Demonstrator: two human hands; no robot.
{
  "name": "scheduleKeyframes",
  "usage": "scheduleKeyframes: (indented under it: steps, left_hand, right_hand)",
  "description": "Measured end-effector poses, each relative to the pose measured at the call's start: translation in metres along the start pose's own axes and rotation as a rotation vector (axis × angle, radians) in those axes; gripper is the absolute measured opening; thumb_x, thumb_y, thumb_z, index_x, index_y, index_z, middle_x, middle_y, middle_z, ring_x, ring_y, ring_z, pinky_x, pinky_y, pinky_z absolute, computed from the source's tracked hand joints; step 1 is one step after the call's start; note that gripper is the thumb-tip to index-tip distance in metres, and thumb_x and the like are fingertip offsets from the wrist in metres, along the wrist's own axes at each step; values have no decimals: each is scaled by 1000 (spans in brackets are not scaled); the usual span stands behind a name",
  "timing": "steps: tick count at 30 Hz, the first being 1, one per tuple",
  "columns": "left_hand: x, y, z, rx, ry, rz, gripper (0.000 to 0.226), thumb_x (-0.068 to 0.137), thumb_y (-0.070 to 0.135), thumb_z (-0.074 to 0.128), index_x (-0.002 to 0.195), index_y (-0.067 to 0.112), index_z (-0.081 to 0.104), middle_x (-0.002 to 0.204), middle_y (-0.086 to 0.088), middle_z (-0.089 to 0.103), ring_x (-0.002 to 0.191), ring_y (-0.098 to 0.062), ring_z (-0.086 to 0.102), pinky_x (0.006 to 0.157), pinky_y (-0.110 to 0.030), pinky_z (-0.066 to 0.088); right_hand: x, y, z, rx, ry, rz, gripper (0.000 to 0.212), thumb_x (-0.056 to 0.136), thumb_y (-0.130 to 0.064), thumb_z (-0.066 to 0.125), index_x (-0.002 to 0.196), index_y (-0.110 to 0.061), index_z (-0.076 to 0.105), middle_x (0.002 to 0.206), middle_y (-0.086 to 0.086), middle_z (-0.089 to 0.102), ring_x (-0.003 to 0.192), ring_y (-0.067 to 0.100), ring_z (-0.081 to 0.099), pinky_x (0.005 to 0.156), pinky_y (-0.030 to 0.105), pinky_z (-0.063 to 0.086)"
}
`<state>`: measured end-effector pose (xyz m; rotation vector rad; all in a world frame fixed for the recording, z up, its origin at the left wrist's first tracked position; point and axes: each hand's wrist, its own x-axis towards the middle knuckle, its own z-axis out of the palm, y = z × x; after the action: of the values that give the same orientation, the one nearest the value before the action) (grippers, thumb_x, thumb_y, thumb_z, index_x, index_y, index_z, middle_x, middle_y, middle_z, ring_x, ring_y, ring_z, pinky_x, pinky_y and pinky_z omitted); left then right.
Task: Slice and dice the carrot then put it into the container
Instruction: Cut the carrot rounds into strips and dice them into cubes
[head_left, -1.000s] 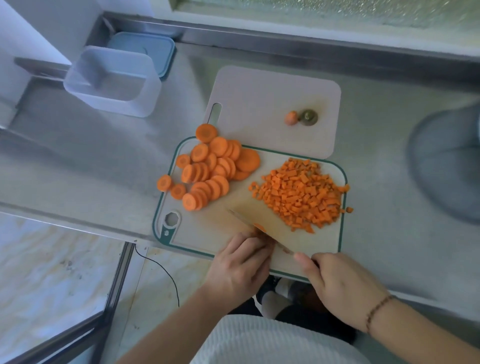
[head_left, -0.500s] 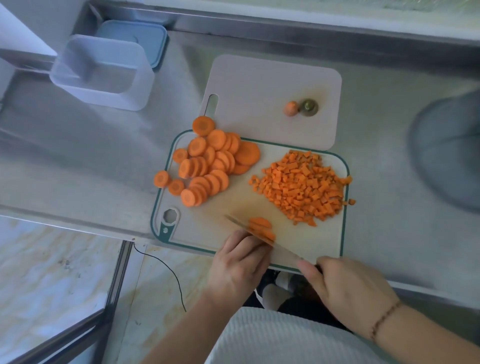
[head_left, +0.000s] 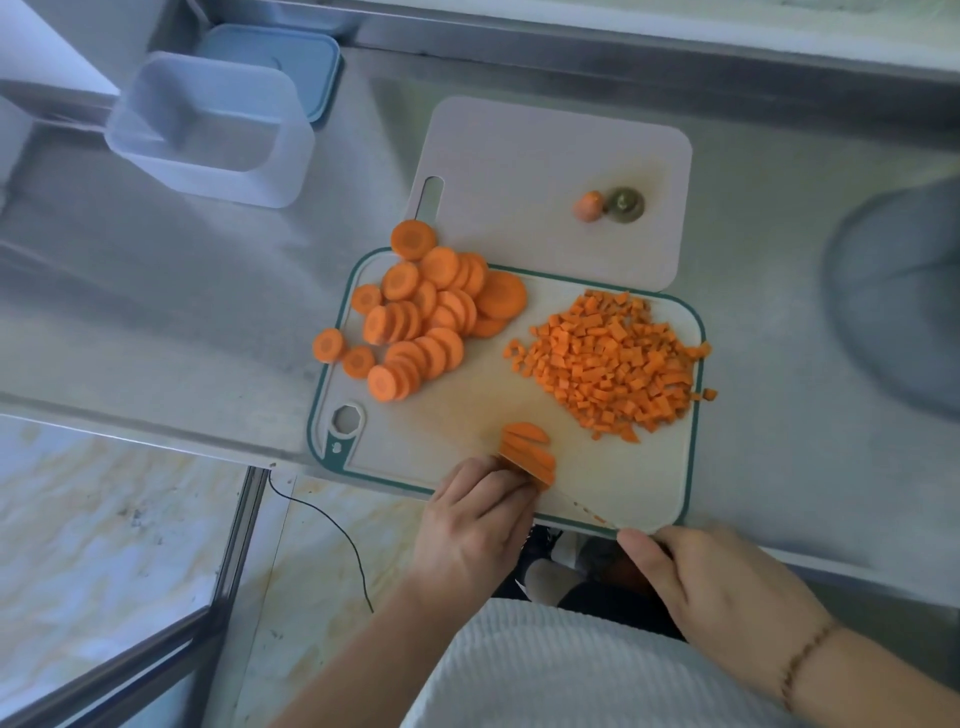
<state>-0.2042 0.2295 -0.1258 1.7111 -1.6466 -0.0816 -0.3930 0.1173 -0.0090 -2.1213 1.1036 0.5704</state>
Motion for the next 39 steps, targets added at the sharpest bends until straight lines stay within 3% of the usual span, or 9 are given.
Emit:
scheduleKeyframes:
  steps: [2,9,15,17,22,30,32,36,39]
  left_hand:
    - [1,0,-1,-4,-10,-4,7,94,8,72,93,4,78,99,-2,74,95,-25,67,87,-36,55]
    - [12,-6,-16,3,-136,76,5,90,11,73,89,7,76,98,-3,71,94,-26,64,84,-40,55]
    - [48,-40,-28,31,-341,267,19,97,26,67,111,17,75,127,-9,65,112,-36,58,96,-44,49]
    - [59,-48,-25,-5,-422,355,21,101,30,62,111,18,75,127,-8,65,113,-34,58,96,-44,49]
    - [58,-46,-22,-27,-389,439,30,107,25,49,104,12,76,118,-11,69,105,-35,61,89,-42,53]
    - [49,-38,-14,52,-257,327,8,96,13,68,98,8,75,113,-12,69,98,-34,62,87,-40,53]
    - [47,-30,-10,75,-165,210,5,95,11,70,95,8,75,109,-11,69,94,-33,61,83,-39,54]
    - [37,-2,6,53,-12,-84,2,91,7,75,91,5,76,108,-10,68,88,-28,58,78,-37,53]
    - [34,11,16,46,55,-199,5,90,8,75,88,4,77,106,-8,68,84,-26,56,79,-33,51]
  right_hand:
    - [10,-12,3,-45,-8,-12,79,75,-75,-10,65,-24,49,61,-2,54,56,12,53,57,30,46]
    - [11,-2,-10,199,12,-20,68,81,-73,14,55,-17,40,44,-4,41,43,9,41,49,24,35]
    - [-8,39,-19,294,120,118,75,67,-87,9,52,-16,31,46,2,39,42,10,37,52,23,37]
    - [-6,42,-18,291,125,123,77,65,-88,7,51,-16,31,45,1,39,42,10,39,52,23,37]
    - [-8,36,-8,342,112,89,83,60,-96,6,49,-19,33,44,-1,41,42,10,39,51,23,35]
    - [-4,29,-7,347,122,102,73,74,-82,10,53,-18,37,44,-3,44,44,8,44,54,23,39]
    - [0,24,-6,330,126,85,70,82,-75,11,53,-18,38,44,-1,45,45,8,45,52,24,38]
    - [6,11,-6,266,113,56,65,81,-68,14,58,-16,45,49,0,46,49,11,48,56,28,43]
    - [4,4,-7,242,126,41,63,83,-67,13,60,-18,46,52,0,49,52,13,52,59,32,45]
